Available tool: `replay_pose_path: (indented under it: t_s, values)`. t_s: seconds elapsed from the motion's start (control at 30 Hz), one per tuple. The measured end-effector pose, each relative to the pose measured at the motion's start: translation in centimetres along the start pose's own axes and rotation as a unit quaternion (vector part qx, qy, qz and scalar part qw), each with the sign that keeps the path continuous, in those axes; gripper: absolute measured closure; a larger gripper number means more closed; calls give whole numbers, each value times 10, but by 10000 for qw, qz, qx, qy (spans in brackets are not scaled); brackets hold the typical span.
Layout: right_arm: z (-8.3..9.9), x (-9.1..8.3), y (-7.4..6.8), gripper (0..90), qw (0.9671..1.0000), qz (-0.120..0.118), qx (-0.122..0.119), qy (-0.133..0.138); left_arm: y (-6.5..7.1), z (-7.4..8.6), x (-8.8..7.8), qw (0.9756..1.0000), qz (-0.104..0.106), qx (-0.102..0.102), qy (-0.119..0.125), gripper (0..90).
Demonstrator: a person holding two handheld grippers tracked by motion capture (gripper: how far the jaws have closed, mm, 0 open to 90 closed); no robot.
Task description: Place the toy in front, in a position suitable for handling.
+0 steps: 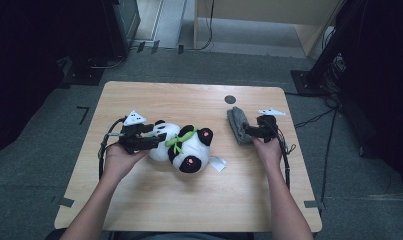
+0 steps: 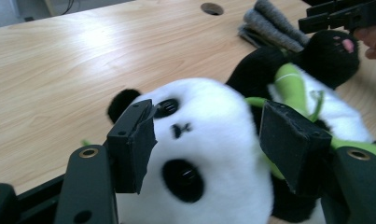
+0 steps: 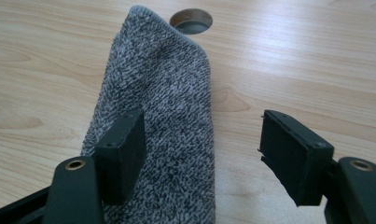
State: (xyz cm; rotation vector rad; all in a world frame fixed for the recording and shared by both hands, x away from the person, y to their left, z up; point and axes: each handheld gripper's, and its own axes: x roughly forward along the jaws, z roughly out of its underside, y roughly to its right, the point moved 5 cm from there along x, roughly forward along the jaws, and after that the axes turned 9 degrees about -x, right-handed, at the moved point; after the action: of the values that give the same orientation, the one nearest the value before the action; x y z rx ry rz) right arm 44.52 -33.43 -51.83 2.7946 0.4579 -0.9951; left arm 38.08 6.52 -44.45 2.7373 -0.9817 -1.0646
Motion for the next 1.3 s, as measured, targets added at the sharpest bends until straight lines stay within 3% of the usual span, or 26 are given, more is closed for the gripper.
replay_pose_path:
  t_s: [0.17,0.6,0.87,1.07,1.2,1.3]
  values:
    - [-2,11,-1,323,9999,-103,102,-36,-17,0,-5,9998,3,-194,96,353]
    - [6,23,-15,356,9990,-286,-141,-305,-45,6,3,9998,-152,-109,94,331]
    - [12,25,-21,388,9984,-358,-262,-350,-48,8,9,9998,-33,-193,19,328]
    - [15,26,-20,394,9976,-606,-52,-336,-38,6,9,9999,141,-82,-15,328]
    - [17,25,-18,475,9961,-829,30,-303,-35,9,14,9997,214,46,-139,321]
    - [16,25,-19,499,9960,-845,43,-299,-37,9,14,9994,294,-49,-160,314]
